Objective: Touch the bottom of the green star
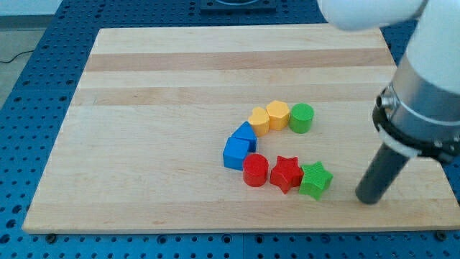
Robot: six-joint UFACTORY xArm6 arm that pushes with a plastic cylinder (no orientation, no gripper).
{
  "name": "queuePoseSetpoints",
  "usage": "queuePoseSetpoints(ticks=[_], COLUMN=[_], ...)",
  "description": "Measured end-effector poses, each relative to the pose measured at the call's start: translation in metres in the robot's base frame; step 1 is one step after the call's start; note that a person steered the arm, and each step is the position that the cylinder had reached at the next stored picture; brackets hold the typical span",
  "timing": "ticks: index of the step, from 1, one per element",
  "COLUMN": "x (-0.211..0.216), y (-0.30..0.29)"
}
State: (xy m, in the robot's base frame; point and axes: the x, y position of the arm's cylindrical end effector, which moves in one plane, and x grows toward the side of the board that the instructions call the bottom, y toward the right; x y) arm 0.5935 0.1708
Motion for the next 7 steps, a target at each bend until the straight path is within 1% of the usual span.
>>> queuePoseSetpoints(ticks=[1, 2, 7], x=[0.005, 0.005, -0.005], y=[-0.026, -0.039, -0.053])
